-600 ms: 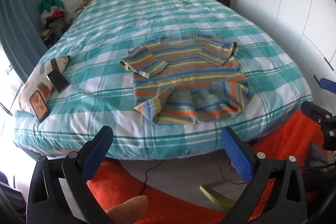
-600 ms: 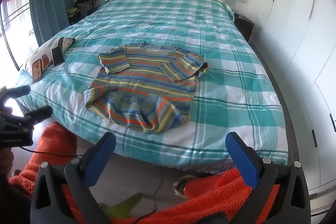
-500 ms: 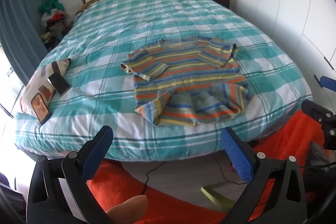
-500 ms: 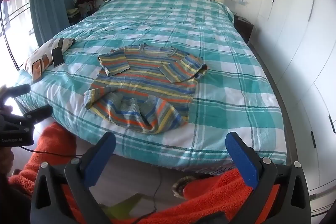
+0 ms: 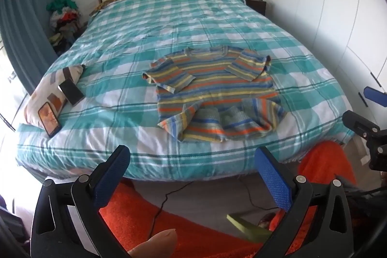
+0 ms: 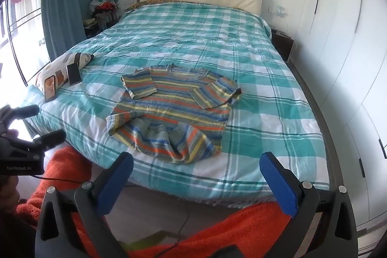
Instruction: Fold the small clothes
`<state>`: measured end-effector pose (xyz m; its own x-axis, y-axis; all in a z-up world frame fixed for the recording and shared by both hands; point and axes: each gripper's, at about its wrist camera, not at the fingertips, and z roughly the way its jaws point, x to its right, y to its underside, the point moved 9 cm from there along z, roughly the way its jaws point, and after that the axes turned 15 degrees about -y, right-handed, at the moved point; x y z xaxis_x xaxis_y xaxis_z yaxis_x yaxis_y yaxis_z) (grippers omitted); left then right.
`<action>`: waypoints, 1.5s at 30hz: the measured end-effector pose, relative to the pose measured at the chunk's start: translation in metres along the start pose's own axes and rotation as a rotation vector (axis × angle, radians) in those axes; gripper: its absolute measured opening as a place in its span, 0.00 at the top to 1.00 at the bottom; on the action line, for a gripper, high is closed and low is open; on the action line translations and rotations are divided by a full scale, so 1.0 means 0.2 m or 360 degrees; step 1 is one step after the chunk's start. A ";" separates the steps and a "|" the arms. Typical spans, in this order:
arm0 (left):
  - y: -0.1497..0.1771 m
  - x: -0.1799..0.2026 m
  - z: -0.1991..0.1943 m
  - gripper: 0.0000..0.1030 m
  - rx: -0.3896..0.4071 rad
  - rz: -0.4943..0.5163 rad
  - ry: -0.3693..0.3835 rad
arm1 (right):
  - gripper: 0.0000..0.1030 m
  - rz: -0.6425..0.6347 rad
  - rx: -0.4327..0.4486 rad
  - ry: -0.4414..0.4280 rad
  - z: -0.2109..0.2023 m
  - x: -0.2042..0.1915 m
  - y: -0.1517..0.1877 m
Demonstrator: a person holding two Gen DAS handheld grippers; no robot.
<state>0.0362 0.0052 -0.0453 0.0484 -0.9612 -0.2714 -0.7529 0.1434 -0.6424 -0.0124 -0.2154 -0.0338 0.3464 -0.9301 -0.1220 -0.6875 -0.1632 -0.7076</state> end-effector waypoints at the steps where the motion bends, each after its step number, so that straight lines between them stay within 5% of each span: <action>1: 0.00 0.00 -0.01 0.00 -0.0005 0.0004 -0.0004 | 0.00 -0.0004 0.0005 -0.0014 0.00 -0.01 0.00; 10: 0.01 -0.02 0.01 0.00 -0.0031 0.0012 -0.0040 | 0.00 -0.0002 0.0057 -0.0089 0.00 -0.04 -0.06; 30: -0.16 0.21 0.12 0.00 -0.0035 0.0123 0.0264 | 0.00 0.0130 0.0020 0.0087 0.00 0.12 -0.16; 45: -0.08 0.12 0.15 0.00 -0.0116 0.0073 0.0148 | 0.00 0.0082 -0.0025 -0.0012 0.08 0.02 -0.14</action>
<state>0.0688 -0.0134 -0.0638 -0.0457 -0.9721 -0.2299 -0.7987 0.1738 -0.5761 0.0181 -0.2087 -0.0254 0.3149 -0.9350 -0.1630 -0.7145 -0.1205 -0.6892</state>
